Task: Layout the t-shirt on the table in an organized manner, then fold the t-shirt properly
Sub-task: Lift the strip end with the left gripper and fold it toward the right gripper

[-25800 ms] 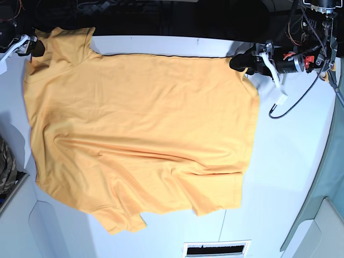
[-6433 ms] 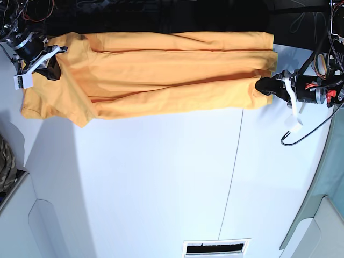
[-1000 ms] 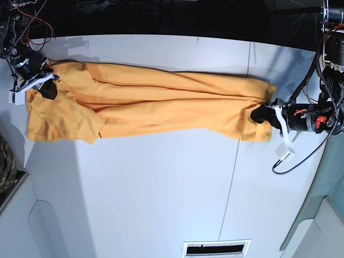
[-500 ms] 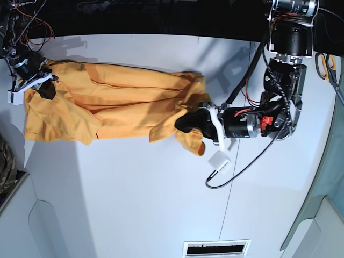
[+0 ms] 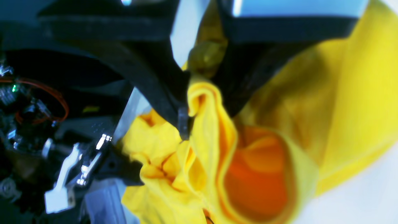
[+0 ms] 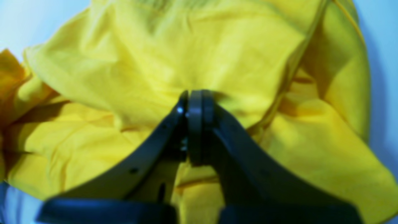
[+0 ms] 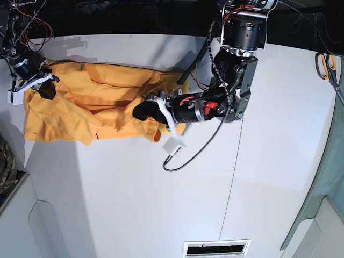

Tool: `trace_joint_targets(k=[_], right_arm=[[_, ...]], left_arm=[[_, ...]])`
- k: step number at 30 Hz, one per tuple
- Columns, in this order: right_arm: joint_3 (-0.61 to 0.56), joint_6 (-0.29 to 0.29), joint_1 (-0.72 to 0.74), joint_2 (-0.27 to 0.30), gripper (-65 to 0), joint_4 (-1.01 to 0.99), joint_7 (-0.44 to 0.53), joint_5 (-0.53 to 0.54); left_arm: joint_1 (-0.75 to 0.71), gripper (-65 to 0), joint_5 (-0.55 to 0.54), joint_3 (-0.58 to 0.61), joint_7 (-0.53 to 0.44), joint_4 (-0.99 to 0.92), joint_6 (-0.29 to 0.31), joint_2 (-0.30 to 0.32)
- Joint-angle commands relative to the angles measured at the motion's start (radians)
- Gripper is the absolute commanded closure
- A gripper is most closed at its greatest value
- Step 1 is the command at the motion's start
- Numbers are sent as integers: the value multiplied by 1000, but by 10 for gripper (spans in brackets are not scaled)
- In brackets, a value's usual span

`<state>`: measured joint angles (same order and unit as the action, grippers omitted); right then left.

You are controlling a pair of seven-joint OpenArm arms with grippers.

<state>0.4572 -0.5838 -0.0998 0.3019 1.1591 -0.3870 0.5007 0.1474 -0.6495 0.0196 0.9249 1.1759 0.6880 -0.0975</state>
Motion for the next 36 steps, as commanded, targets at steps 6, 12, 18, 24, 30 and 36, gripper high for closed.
trace_joint_targets(k=[6,12,18,24,30,36], right_arm=[[5,7,5,17,0,10,-6,17],[5,8,5,31,-67,10,-18,113],[34,7,5,42,-192,83,-79,207],[101,8,5,59,-260,193,-111,218],[151,78,5,129,-413,198,-110,160],[142,95,9,213,-437,80,-112,177]], left_arm=[[22,-22,-4,1,-70,-80,10,-40],[21,-401,-36,74,-147,-80,10,-41],[21,-401,-63,169,-188,-80,10,-41],[31,-401,-87,219,-183,-80,10,-60],[71,-401,-83,219,-103,-79,10,-60],[102,-400,-142,218,-13,-46,10,-60]])
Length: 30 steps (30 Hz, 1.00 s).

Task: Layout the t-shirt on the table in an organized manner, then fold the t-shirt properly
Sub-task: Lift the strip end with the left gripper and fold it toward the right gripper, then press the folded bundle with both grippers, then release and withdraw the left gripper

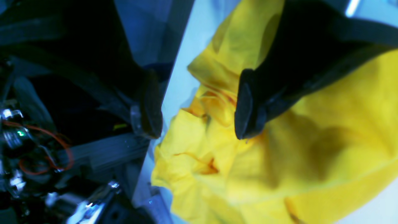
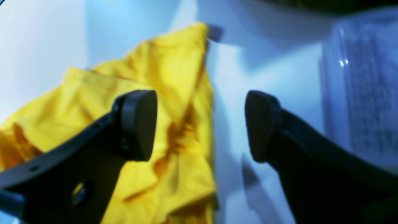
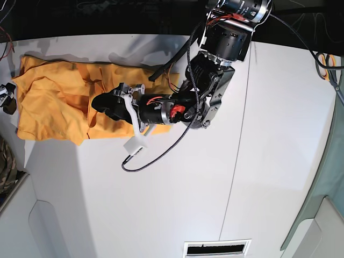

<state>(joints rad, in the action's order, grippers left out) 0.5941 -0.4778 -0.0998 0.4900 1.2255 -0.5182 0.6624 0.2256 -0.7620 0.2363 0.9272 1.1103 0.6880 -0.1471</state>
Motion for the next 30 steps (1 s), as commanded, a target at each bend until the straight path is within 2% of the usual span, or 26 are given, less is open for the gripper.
trace_joint_targets(k=[1,6,13,20,22,23,25,28,30], right_arm=[[2,-33,11,30,-437,-17,19,32],[-1,-107,50,19,-437,-173,2,122],[-42,-110,78,-11,-437,-219,-14,132],[-137,-106,83,-11,-436,-219,-14,132],[-143,-105,83,-11,-418,-219,-14,129],[-143,-104,83,-11,-390,-219,-14,125],[-143,-102,86,-11,-285,-217,-13,98],[-143,-103,95,-11,-88,-217,-12,57],[-143,-104,99,-10,0,-215,-1,55]], left_arm=[[24,-400,-34,2,-9,35,10,-10],[23,-400,-32,0,2,94,10,-10],[23,-400,-30,-6,59,154,10,-10],[23,-400,-13,-18,62,160,10,-10],[21,-400,1,-44,62,160,10,-10],[20,-400,14,-64,64,160,10,-10],[20,-400,38,-109,65,160,10,2],[13,-400,42,-170,65,160,10,74],[-5,-400,42,-197,65,159,10,137]])
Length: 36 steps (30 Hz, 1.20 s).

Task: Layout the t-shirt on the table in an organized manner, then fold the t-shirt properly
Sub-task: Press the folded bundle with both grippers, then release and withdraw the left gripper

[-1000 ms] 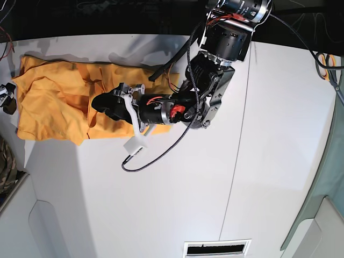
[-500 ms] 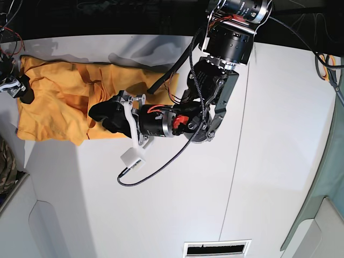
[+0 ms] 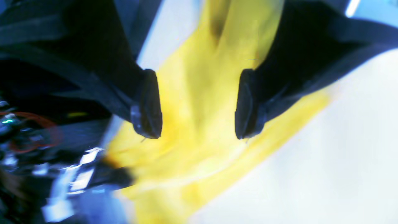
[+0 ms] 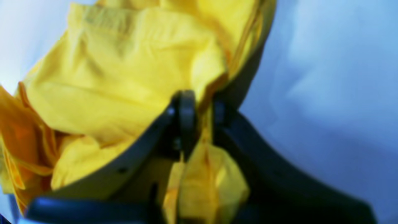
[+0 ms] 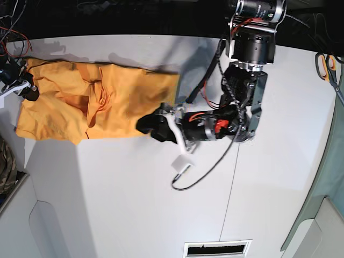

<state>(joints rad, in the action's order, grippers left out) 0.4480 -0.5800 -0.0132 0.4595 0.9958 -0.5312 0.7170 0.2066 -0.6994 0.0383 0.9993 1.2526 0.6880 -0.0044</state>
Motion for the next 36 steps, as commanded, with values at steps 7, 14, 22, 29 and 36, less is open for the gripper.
trace_joint_targets(k=[7,14,22,29,36], right_arm=[[4,-3,75,22,0,27,10,-6],[4,-4,71,1,0,256,-126,32],[-93,-4,68,-44,0,520,-236,82],[-455,-4,68,-98,0,628,-277,-74],[-778,18,68,-97,-316,627,-237,-302]], left_arm=[[-93,-400,-48,-9,-41,17,10,149],[-212,-400,-40,-5,-138,6,10,133],[-212,-400,-1,-5,-154,-38,10,65],[-212,-400,6,-5,-155,-57,10,68],[-210,-400,6,-5,-165,-57,10,68]])
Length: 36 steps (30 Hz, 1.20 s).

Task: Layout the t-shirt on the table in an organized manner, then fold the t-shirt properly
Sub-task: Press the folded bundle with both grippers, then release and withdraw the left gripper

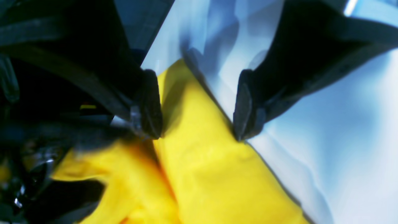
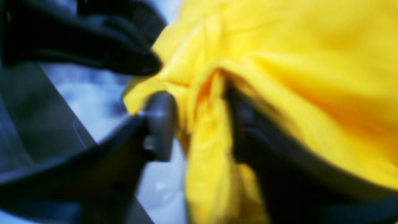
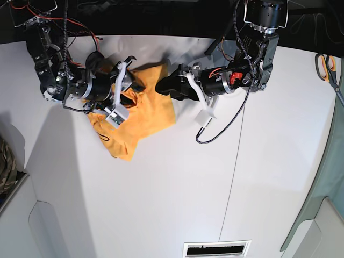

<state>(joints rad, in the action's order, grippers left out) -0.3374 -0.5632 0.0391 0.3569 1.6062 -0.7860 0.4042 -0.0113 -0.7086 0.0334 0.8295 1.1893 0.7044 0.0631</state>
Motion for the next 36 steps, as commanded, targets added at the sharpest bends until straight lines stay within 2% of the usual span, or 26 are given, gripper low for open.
trace_joint_targets(k=[1,5,8,10,15,21,24,28,34,36], right_arm=[[-13,6,16,6,-348,17,34,-7],[-29,10,20,5,-351,17,85,-31],[-29,10,37,-3,-351,20,89,-31],[-29,10,44,-20,-351,20,89,-29],[-29,10,70,-79,-351,21,89,-24],[-29,10,92,-125,-351,21,89,-31],[-29,10,94,-132,-351,21,90,-28],[-29,10,103,-158,-351,21,90,-31],[-29,12,154,-178,-349,21,90,-48],[-28,53,175,-178,-337,21,90,-50]], left_arm=[[8,-400,15,0,5,6,-6,1],[9,-400,18,0,5,6,-6,4],[8,-400,17,-9,5,6,-6,13],[8,-400,3,-10,5,7,-6,27],[11,-400,-109,-10,9,19,-6,90],[11,-400,-143,-35,36,35,-6,140],[11,-400,-158,-104,67,35,-6,139],[11,-400,-229,-192,130,35,-6,140],[8,-400,-267,-236,166,35,-6,140],[8,-400,-267,-236,167,35,-6,140]])
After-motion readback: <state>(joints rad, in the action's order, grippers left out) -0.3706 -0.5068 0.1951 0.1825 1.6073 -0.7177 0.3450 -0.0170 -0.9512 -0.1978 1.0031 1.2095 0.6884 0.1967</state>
